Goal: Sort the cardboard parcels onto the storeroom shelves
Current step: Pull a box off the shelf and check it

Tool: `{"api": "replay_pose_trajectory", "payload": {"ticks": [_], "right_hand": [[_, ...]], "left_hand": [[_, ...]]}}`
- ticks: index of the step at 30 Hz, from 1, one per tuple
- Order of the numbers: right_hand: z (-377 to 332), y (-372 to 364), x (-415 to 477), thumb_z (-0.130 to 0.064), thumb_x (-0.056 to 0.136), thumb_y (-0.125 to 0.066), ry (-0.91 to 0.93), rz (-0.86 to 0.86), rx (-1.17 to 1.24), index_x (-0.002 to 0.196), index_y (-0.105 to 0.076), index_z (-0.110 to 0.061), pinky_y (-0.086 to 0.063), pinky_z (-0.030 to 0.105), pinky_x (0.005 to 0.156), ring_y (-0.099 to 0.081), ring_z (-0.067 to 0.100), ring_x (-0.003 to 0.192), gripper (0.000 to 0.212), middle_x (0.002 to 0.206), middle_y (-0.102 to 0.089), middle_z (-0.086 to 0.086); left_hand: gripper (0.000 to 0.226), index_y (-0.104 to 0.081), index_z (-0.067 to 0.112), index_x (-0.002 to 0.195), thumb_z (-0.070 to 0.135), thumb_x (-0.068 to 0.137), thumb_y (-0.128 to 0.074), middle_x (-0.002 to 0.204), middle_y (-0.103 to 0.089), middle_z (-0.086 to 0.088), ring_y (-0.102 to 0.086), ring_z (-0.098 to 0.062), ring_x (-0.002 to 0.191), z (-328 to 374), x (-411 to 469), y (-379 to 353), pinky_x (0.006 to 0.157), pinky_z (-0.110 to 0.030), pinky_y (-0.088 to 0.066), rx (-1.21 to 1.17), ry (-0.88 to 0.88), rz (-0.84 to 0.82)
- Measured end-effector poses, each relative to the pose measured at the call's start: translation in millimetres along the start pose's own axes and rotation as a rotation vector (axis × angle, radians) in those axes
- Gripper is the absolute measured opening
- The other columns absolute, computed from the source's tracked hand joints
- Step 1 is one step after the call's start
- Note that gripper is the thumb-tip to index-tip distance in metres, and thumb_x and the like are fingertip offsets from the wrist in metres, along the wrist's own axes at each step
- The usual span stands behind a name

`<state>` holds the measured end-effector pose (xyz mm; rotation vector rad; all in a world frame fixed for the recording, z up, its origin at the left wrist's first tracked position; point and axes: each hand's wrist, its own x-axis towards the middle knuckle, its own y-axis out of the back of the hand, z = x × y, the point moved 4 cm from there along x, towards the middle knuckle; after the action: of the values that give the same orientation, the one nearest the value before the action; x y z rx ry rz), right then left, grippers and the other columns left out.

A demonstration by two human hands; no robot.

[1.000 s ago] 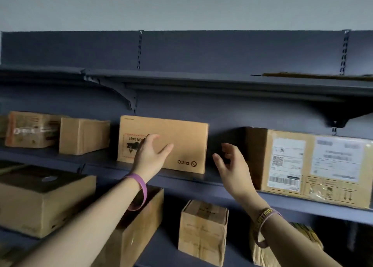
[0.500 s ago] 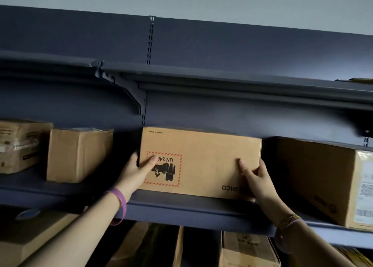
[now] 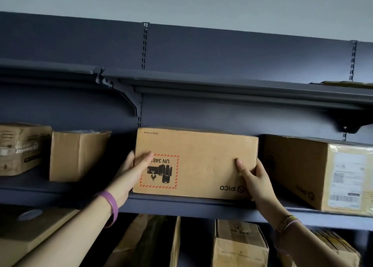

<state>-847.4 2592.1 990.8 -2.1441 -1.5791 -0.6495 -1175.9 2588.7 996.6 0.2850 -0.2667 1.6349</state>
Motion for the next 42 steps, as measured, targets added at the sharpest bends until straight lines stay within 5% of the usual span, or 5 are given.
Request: {"api": "replay_pose_trajectory", "payload": {"ticks": [14,23,32,35,42], "right_hand": [[-97.0,98.7,-122.6,-0.043,0.077,-0.069,0.118,-0.071,0.004,0.107,-0.063,-0.032,-0.057,0.027,0.062,-0.065,0.007,0.077,0.032,0.088,-0.072,-0.009],[-142.2,135.1,-164.2,-0.080,0.080,-0.032,-0.112,-0.355,0.238,0.130,-0.055,-0.039,-0.050,0.038,0.093,-0.062,0.012,0.115,0.069,0.125,-0.066,-0.009],[-168.6,133.6,-174.9,-0.007,0.071,-0.081,0.082,-0.290,0.052,0.129,-0.048,-0.021,-0.055,0.025,0.075,-0.064,0.013,0.100,0.067,0.112,-0.066,0.000],[-159.3,139.3,-172.0,0.003,0.070,-0.082,0.136,-0.244,-0.074,0.129,-0.041,-0.021,-0.049,0.017,0.073,-0.055,0.004,0.099,0.075,0.115,-0.056,-0.003],[-150.9,128.7,-173.3,0.014,0.068,-0.075,0.320,-0.087,-0.181,0.101,-0.038,-0.036,-0.042,0.019,0.076,-0.050,-0.005,0.099,0.070,0.106,-0.046,-0.014]], "left_hand": [[0.105,-0.059,0.036,0.119,0.102,0.041,-0.032,0.121,-0.065,0.000,-0.051,-0.028,0.118,100.1,-165.6,-23.6,0.106,-0.062,-0.027,0.041,0.121,0.134],[0.039,-0.049,0.021,0.132,0.029,0.094,-0.046,0.124,-0.063,-0.012,-0.056,-0.029,0.115,127.6,-245.6,-19.5,0.101,-0.048,-0.041,-0.147,-0.008,0.014],[0.075,-0.042,0.011,0.135,-0.008,0.062,-0.047,0.126,-0.055,-0.019,-0.048,-0.037,0.122,133.7,-259.9,-17.9,0.094,-0.041,-0.041,-0.065,-0.070,0.100],[0.033,-0.053,0.011,0.126,0.024,0.096,-0.044,0.127,-0.061,-0.011,-0.055,-0.027,0.116,146.9,-262.2,-16.1,0.099,-0.040,-0.041,-0.070,-0.120,0.071],[0.095,-0.045,0.052,0.130,0.094,0.045,-0.053,0.131,-0.056,0.009,-0.048,-0.030,0.124,155.1,-263.0,-16.2,0.094,-0.059,-0.038,-0.133,0.021,-0.042]]}}
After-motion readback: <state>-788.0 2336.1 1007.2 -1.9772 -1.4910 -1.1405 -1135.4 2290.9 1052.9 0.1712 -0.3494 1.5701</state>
